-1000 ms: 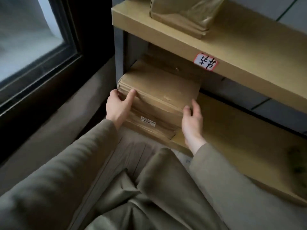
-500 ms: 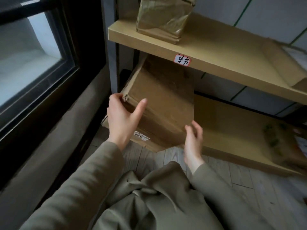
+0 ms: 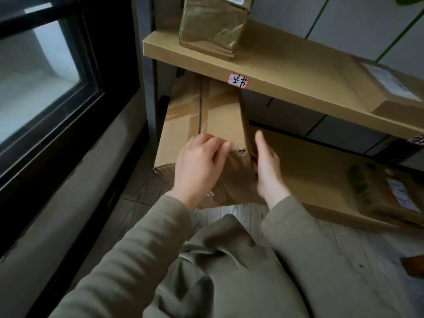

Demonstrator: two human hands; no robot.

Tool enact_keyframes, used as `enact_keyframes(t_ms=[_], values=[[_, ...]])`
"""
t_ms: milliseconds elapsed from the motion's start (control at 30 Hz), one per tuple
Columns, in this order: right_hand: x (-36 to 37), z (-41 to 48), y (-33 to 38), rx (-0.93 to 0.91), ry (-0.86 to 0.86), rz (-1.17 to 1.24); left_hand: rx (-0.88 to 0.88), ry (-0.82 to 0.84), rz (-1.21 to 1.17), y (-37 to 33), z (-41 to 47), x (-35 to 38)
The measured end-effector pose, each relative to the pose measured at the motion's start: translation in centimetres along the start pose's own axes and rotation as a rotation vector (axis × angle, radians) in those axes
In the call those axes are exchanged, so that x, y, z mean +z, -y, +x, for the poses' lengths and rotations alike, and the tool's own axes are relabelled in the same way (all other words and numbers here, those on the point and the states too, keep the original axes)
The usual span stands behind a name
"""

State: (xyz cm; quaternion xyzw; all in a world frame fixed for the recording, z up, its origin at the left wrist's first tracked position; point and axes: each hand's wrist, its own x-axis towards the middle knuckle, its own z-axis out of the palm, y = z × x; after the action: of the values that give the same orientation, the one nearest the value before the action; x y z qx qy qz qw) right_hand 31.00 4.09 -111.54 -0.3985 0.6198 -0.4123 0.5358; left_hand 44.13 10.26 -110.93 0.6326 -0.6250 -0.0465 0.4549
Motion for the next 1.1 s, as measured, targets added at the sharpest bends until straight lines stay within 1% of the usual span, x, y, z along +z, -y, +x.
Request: enact_keyframes(t_ms=[33,67,100,133,167,200,233,267,300,333,500,567,633,700,767,867,900,933,1033,1100], values=[[0.3,-0.3,0.8,-0.027,0.069,-0.027,-0.049,-0.011,-0.049,0.1,0.1,-0.3],[0.5,-0.6,1.3,-0.039,0.117,-0.068,-0.106,-0.067,-0.047,0.6,0.2,-0.7],[0.6,-0.9,1.6,-0.038,0.144,-0.107,-0.189,-0.126,0.011,1.4,0.4,-1.0],[0.5,-0.9,1.7,-0.031,0.155,-0.131,-0.322,-0.140,0.065,2.4,0.5,-1.5],[0.3,-0.9,1.8,-0.031,0.160,-0.134,-0.508,-0.083,0.061,3.5,0.6,-1.9],[0.1,-0.9,1.8,-0.033,0.159,-0.128,-0.688,-0.004,-0.007,4.6,0.7,-2.1],[-0.2,-0.8,1.8,-0.033,0.158,-0.109,-0.829,0.062,-0.117,5.5,0.6,-2.1],[-0.3,-1.0,1.8,-0.032,0.159,-0.088,-0.902,0.103,-0.220,5.9,0.5,-2.0],[-0.5,-1.2,1.8,-0.026,0.159,-0.066,-0.911,0.114,-0.275,6.0,0.3,-1.9],[-0.6,-1.3,1.7,-0.012,0.159,-0.043,-0.881,0.105,-0.289,5.8,0.1,-1.9],[-1.4,-1.2,0.2,0.176,0.138,0.179,-0.683,-0.072,-0.220,3.2,0.1,-3.3],[-1.4,-1.3,-0.9,0.235,0.154,0.268,-0.594,-0.105,-0.200,2.5,0.1,-3.5],[-1.3,-1.3,-1.7,0.282,0.156,0.304,-0.517,-0.101,-0.192,1.9,0.0,-3.2],[-1.3,-1.0,-1.9,0.306,0.092,0.329,-0.458,-0.061,-0.229,0.9,-0.3,-2.9],[-1.8,-0.5,-1.7,0.257,-0.021,0.283,-0.399,0.000,-0.252,-0.3,-0.5,-2.6],[-3.3,0.1,-1.5,0.049,-0.145,-0.037,-0.365,0.083,-0.323,-1.3,-0.7,-1.8],[-3.9,0.3,-1.6,0.010,-0.171,-0.098,-0.367,0.108,-0.362,-1.2,-0.7,-1.5],[-4.5,0.7,-1.6,0.009,-0.180,-0.120,-0.368,0.141,-0.365,-1.0,-0.8,-1.3],[-5.7,1.4,-1.7,0.081,-0.146,-0.102,-0.377,0.270,-0.189,0.6,-1.5,-0.5],[-5.9,1.6,-1.9,0.102,-0.123,-0.062,-0.405,0.315,-0.191,1.3,-2.3,0.1]])
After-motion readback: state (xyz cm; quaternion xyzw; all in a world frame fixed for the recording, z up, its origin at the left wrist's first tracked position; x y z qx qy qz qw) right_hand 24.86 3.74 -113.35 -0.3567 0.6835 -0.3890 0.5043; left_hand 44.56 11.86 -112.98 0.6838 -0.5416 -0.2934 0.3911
